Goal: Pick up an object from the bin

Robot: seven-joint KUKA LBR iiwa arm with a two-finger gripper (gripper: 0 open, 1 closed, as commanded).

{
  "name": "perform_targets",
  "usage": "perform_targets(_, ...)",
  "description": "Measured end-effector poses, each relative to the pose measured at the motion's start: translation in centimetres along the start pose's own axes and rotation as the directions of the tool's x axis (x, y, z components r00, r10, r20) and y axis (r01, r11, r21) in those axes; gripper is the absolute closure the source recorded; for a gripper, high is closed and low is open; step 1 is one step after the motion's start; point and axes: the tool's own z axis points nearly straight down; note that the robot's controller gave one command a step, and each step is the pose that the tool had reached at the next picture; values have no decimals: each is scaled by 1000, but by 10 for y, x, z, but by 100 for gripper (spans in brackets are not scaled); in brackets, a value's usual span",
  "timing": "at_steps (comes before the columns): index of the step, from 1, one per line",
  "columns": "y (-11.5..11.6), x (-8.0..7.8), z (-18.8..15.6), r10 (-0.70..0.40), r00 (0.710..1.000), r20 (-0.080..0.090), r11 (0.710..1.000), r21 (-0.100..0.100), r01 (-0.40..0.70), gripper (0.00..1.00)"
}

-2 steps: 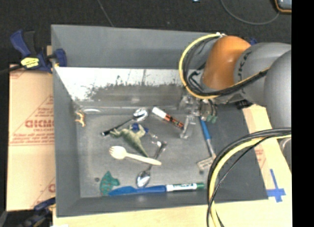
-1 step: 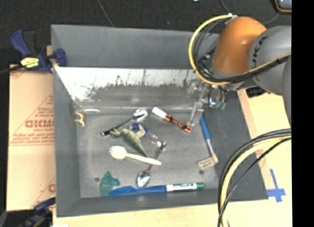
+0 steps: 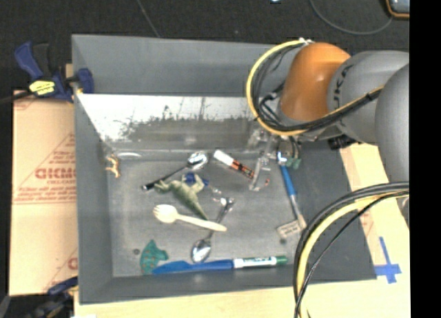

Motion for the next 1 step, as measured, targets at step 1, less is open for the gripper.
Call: perform_targets(1,3,13,30,191,981,19,982,-4,-191,0)
